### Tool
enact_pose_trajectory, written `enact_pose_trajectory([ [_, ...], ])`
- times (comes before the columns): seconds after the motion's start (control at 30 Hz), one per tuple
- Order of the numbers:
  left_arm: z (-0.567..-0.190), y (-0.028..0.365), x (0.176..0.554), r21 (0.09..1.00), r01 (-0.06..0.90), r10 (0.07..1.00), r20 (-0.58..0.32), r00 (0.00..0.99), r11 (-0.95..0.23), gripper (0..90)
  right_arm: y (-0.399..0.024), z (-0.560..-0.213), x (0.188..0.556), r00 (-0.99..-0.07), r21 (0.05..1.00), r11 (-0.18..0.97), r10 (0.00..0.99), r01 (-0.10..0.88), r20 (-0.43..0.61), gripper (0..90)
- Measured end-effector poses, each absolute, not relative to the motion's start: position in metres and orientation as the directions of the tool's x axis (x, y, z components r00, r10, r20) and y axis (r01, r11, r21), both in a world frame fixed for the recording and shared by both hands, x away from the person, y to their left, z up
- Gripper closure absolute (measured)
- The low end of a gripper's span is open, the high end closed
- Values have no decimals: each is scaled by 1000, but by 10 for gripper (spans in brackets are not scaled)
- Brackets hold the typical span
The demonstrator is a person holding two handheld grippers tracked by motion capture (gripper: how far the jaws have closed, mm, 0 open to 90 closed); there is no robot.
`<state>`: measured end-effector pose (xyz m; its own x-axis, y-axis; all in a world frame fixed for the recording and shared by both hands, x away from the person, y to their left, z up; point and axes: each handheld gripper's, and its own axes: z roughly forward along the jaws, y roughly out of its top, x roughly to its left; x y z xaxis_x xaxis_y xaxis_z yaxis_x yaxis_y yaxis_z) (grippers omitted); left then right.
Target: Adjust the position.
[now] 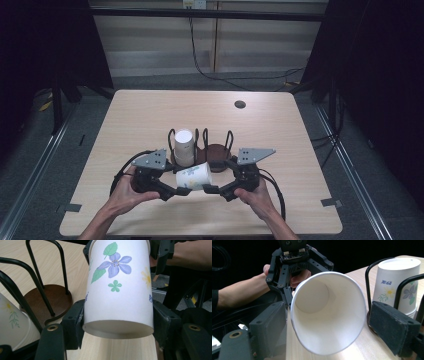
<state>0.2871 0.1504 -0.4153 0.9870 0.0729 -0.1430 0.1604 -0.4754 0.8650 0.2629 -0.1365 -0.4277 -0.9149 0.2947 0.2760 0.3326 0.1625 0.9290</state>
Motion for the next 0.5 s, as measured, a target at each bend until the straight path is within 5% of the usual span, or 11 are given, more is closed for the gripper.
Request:
enact_pose_trajectory([
  [0.5,-416,148,287,866,172,50,-169,984,-470,363,-131,-431,265,-923,925,188,266,332,277,218],
])
